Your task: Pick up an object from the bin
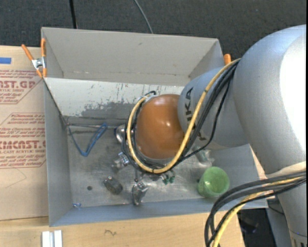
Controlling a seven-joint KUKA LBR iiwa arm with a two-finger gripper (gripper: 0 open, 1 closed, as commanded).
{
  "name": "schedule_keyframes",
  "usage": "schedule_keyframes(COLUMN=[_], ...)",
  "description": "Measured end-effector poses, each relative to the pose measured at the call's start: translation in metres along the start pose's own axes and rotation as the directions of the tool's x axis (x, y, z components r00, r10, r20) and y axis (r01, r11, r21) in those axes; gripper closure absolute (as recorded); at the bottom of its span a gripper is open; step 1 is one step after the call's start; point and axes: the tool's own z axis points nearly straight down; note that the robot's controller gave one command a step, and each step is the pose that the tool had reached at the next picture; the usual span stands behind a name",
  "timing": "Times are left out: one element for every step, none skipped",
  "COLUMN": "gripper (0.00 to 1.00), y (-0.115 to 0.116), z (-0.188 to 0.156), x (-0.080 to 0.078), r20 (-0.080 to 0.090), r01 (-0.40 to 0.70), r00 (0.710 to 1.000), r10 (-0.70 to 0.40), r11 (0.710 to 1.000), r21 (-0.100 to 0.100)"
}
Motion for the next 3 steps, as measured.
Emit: schedule_keyframes(gripper=[0.00, 1.00, 1.00], y=[0.042, 0.043, 0.036], z=[0.000, 0.000, -0.146], x=[-0.010, -0.007, -0.019], r20=[0.022, 0.011, 0.013], r01=[0.081, 0.075, 0.194], r00=[0.996, 0.997, 0.981], r10=[-0.082, -0.075, -0.195], r11=[0.997, 0.997, 0.981], r21=[0.012, 0.006, 0.006])
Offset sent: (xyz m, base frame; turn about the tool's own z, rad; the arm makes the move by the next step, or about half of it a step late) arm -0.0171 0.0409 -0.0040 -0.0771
